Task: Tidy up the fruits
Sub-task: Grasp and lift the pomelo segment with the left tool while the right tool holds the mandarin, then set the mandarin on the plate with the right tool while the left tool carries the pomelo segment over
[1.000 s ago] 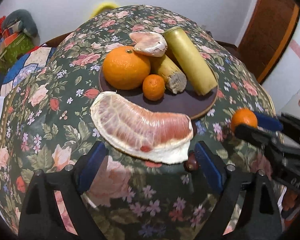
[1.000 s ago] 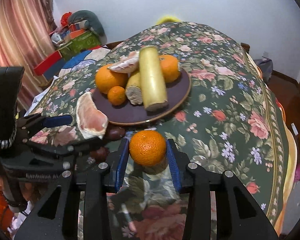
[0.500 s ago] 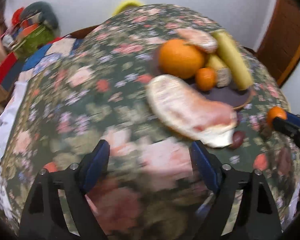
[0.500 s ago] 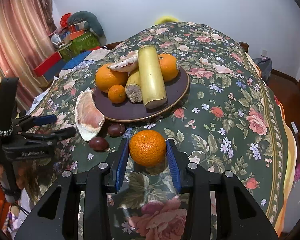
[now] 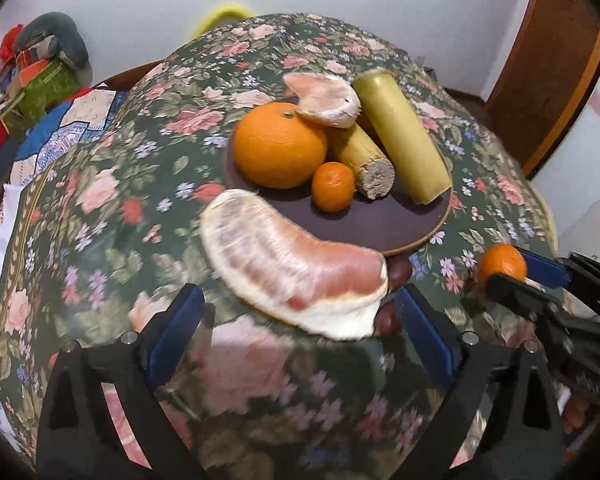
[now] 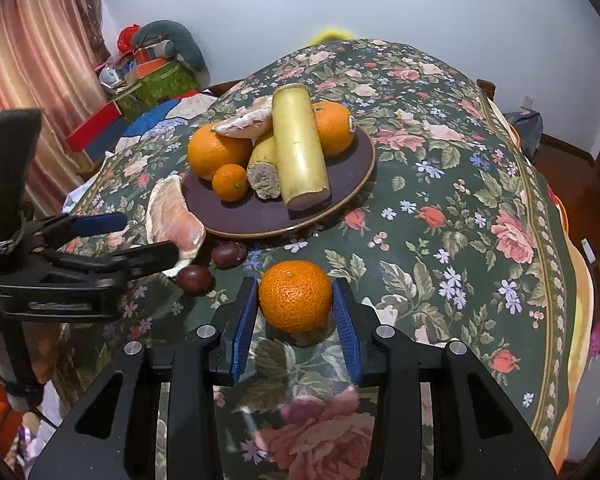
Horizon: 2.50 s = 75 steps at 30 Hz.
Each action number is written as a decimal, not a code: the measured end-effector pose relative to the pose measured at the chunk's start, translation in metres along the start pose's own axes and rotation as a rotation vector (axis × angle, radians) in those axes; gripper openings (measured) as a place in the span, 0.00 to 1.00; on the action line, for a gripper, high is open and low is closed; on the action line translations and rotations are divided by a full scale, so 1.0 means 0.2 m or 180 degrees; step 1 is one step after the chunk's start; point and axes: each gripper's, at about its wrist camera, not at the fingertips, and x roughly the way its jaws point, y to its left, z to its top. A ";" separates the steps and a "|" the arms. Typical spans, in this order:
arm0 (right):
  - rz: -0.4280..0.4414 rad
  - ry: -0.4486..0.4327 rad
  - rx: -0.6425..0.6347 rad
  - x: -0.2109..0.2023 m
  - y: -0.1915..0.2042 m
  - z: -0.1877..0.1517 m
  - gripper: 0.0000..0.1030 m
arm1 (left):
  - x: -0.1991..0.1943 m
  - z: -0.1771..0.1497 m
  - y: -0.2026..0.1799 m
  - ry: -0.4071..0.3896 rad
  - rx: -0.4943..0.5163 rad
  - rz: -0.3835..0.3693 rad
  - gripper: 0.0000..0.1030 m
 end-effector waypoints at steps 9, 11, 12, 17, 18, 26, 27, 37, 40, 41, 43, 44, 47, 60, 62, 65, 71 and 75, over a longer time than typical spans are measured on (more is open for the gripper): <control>-0.0005 0.0005 0.0029 0.00 -0.03 -0.02 0.34 | 0.02 0.00 0.02 -0.0146 0.0034 0.0368 0.95; 0.0004 -0.0006 0.0034 0.00 -0.02 -0.02 0.34 | 0.00 -0.03 0.08 -0.0151 -0.0003 0.0349 0.92; 0.0011 -0.0008 0.0034 0.00 -0.02 -0.01 0.34 | -0.02 -0.05 0.12 -0.0133 -0.0028 0.0333 0.91; 0.0009 -0.0023 0.0007 0.00 -0.01 -0.01 0.34 | -0.06 -0.16 0.28 0.0012 -0.0157 0.0355 0.81; 0.0014 -0.0024 0.0004 0.00 0.00 -0.01 0.34 | -0.07 -0.18 0.32 0.0016 -0.0187 0.0371 0.81; -0.0002 -0.0030 -0.0021 0.01 0.01 0.01 0.34 | -0.18 -0.17 0.36 -0.0050 -0.0235 0.0083 0.78; -0.0006 -0.0034 -0.0022 0.01 0.02 0.01 0.34 | -0.18 -0.15 0.34 -0.0078 -0.0205 0.0093 0.78; -0.0009 -0.0062 -0.0032 0.01 0.00 0.04 0.34 | 0.07 0.04 0.34 0.0113 -0.0109 0.0177 0.65; -0.0046 -0.0062 -0.0055 0.02 -0.01 0.05 0.34 | 0.12 0.07 0.33 0.0079 0.0005 0.0274 0.65; -0.0058 -0.0063 -0.0060 0.02 -0.01 0.05 0.34 | 0.13 0.08 0.32 0.0063 0.0037 0.0287 0.64; -0.0056 -0.0061 -0.0056 0.03 -0.01 0.05 0.34 | 0.14 0.09 0.32 0.0020 0.0056 0.0298 0.57; -0.0053 -0.0062 -0.0050 0.03 -0.02 0.06 0.34 | 0.14 0.09 0.32 0.0002 0.0063 0.0271 0.50; -0.0054 -0.0073 -0.0038 0.03 -0.02 0.06 0.34 | 0.12 0.08 0.31 -0.0019 0.0103 0.0271 0.48; -0.0096 -0.0190 -0.0052 -0.02 -0.03 0.13 0.34 | -0.13 0.11 0.17 -0.0394 0.0083 -0.0076 0.48; -0.0106 -0.0214 -0.0046 -0.02 -0.03 0.15 0.34 | -0.16 0.14 0.14 -0.0472 0.0081 -0.0141 0.48; -0.0130 -0.0257 -0.0055 -0.02 -0.05 0.20 0.34 | -0.18 0.20 0.09 -0.0551 0.0101 -0.0207 0.48; -0.0173 -0.0300 -0.0079 0.02 -0.08 0.29 0.34 | -0.15 0.30 0.02 -0.0623 0.0122 -0.0275 0.48; -0.0190 -0.0292 -0.0091 0.08 -0.10 0.36 0.34 | -0.10 0.36 0.00 -0.0676 0.0125 -0.0247 0.48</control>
